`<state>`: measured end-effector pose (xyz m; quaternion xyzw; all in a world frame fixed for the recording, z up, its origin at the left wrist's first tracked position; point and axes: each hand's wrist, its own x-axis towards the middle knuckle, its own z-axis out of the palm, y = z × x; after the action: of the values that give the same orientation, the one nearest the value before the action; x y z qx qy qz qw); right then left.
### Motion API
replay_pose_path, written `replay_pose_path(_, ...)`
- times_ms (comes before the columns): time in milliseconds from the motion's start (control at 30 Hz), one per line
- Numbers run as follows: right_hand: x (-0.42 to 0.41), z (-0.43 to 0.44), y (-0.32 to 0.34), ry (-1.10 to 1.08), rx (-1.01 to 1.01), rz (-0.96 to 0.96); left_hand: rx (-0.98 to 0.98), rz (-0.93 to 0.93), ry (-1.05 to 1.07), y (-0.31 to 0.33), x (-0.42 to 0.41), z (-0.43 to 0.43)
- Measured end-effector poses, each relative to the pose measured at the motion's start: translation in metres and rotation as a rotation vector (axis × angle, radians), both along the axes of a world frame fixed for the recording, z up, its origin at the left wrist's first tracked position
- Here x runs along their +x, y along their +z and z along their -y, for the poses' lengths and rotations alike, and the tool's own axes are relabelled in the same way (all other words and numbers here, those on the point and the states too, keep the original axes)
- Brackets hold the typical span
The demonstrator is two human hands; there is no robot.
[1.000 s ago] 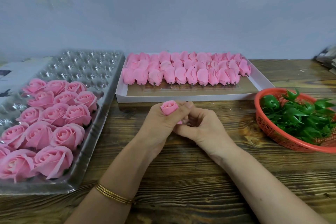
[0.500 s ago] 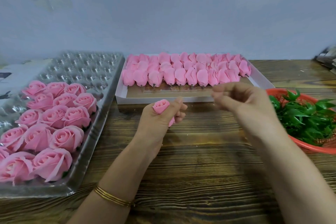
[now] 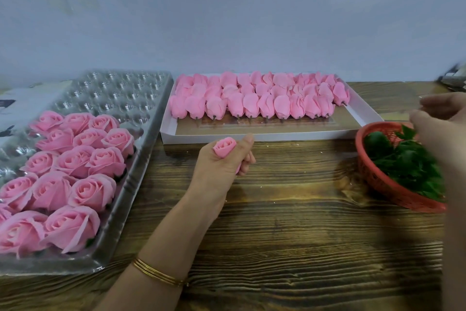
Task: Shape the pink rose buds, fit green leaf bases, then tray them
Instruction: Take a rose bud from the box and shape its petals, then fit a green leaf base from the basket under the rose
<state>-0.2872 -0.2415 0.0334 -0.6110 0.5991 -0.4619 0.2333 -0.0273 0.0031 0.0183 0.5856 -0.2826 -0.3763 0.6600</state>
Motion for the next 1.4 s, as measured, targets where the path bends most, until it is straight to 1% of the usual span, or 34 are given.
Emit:
replay_pose_path(133,-0.018,0.045,-0.027,-0.058,0.034,-0.23,0.007,-0.02,0.003,0.0,0.0,0.0)
replay_pose_path(200,-0.01,0.042,-0.029,-0.048,0.062,-0.318,0.004,-0.024,0.003,0.0,0.001,0.0)
replay_pose_path(300,0.009,0.017,-0.011,-0.03,0.128,-0.474,-0.008,-0.025,0.008,0.0,0.0,0.0)
replay_pose_path(400,0.025,-0.008,0.007,-0.052,0.173,-0.532,-0.019,-0.037,0.014,0.0,0.001,0.0)
replay_pose_path(500,0.033,-0.018,0.014,-0.054,0.169,-0.588,-0.023,-0.047,0.012,0.0,0.001,0.0)
replay_pose_path(700,0.033,-0.013,0.011,-0.059,0.191,-0.564,-0.018,-0.051,0.014,0.0,0.002,0.0)
replay_pose_path(867,0.023,0.004,-0.004,-0.073,0.171,-0.478,-0.023,-0.041,0.036,-0.003,0.003,0.002)
replay_pose_path(967,0.011,0.022,-0.021,-0.085,0.088,-0.415,-0.021,-0.049,0.031,-0.002,0.002,0.002)
replay_pose_path(1067,0.012,0.014,-0.021,-0.081,-0.029,-0.357,-0.024,-0.052,0.025,-0.001,0.002,0.001)
replay_pose_path(1167,0.031,-0.024,0.001,-0.018,-0.115,-0.321,-0.019,-0.049,0.025,-0.001,0.001,0.002)
replay_pose_path(1267,0.061,-0.078,0.031,0.099,-0.187,-0.338,-0.022,-0.041,0.028,-0.001,0.001,0.002)
replay_pose_path(1400,0.086,-0.118,0.045,0.299,-0.158,-0.313,-0.022,-0.04,0.011,0.0,0.001,0.0)
